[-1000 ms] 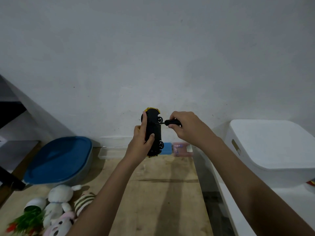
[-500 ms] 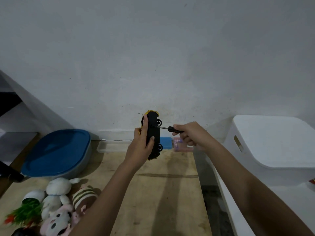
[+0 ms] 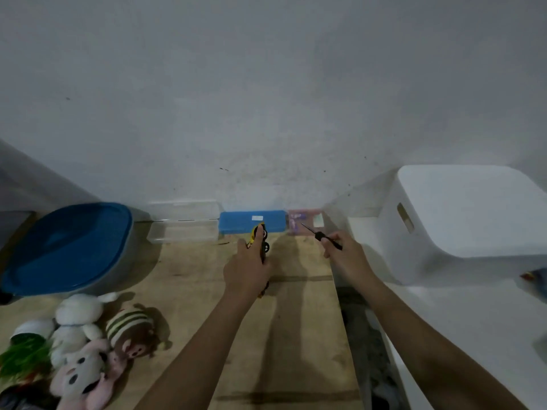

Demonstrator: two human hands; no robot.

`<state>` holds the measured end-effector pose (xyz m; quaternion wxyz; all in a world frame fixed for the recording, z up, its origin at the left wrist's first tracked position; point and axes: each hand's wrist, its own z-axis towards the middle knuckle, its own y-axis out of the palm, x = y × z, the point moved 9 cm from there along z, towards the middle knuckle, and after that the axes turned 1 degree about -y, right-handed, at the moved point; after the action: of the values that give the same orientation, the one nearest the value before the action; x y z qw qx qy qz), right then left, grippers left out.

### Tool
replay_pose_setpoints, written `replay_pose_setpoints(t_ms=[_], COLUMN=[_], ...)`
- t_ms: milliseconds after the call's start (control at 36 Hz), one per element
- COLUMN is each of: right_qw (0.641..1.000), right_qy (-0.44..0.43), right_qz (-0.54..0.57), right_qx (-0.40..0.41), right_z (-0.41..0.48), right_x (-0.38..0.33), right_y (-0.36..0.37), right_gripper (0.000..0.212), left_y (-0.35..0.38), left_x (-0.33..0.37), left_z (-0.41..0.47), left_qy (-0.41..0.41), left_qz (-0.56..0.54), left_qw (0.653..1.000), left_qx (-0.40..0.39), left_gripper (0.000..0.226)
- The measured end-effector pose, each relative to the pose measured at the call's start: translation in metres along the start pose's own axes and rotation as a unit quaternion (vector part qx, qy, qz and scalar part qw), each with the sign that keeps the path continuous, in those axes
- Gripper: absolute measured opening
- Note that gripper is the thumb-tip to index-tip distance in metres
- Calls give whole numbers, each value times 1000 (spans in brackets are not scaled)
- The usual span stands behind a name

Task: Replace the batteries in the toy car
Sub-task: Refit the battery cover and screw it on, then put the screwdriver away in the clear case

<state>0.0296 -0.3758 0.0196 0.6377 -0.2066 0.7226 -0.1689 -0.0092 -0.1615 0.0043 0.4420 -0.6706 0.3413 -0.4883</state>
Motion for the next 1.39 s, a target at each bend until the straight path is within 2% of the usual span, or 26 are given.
replay_pose_setpoints(t_ms=[139, 250, 500, 611, 667, 833, 917, 1056, 1250, 1389], right_qw=[999, 998, 996, 994, 993, 993, 993, 992, 992, 994], right_qy=[34, 46, 82, 96, 100, 108, 108, 114, 108, 97], right_qz=[3, 21, 42, 56, 60, 55, 53, 58, 62, 52], right_qx=[-25, -27, -5, -8, -10, -9, -6, 2, 1, 6], right_z=[-8, -11, -10, -9, -9, -7, -6, -7, -3, 5], right_x=[32, 48, 70, 75, 77, 83, 85, 89, 83, 63], right_y=[0, -8, -19, -16, -16, -17, -18, -23, -19, -7], right_gripper=[15, 13, 9, 9, 9, 13, 14, 15, 14, 15], left_y=[32, 56, 75, 93, 97, 102, 104, 104, 103, 107], left_x=[25, 36, 40, 37, 40, 50, 58, 62, 58, 46], left_z=[3, 5, 10, 12, 13, 10, 9, 13, 11, 15], left_qy=[13, 20, 42, 31, 43, 45, 61, 55, 70, 97], left_qz=[62, 68, 75, -73, -104, -78, -18, -4, -12, -74], left_qw=[997, 995, 995, 990, 985, 981, 987, 991, 990, 975], left_qx=[-48, -67, -51, -114, -134, -174, -150, -125, -126, -185], left_gripper=[72, 68, 65, 65, 66, 63, 58, 57, 61, 68])
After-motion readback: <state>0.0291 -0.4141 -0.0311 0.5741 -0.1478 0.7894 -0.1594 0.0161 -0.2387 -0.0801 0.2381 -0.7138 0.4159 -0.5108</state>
